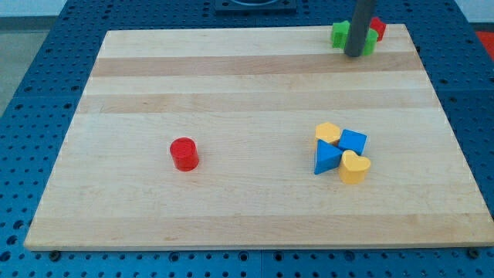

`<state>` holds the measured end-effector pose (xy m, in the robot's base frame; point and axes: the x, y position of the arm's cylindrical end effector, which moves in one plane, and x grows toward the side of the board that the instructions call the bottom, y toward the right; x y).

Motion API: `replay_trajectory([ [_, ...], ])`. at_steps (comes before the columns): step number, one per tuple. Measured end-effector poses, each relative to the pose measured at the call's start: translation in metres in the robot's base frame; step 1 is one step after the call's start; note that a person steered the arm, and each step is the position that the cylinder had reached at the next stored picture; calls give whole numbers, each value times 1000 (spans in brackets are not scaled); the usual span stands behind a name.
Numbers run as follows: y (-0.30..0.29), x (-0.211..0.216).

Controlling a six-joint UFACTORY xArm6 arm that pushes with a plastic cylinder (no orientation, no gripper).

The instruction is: Move the red circle top diagonally to the yellow hexagon

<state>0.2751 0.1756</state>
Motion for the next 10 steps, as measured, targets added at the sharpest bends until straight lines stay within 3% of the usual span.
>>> replay_trajectory([
  [1,-19,58],
  [2,-81,98],
  [4,-260,105],
  [5,-335,138],
  [6,-367,205],
  [7,-356,249],
  [10,-267,210],
])
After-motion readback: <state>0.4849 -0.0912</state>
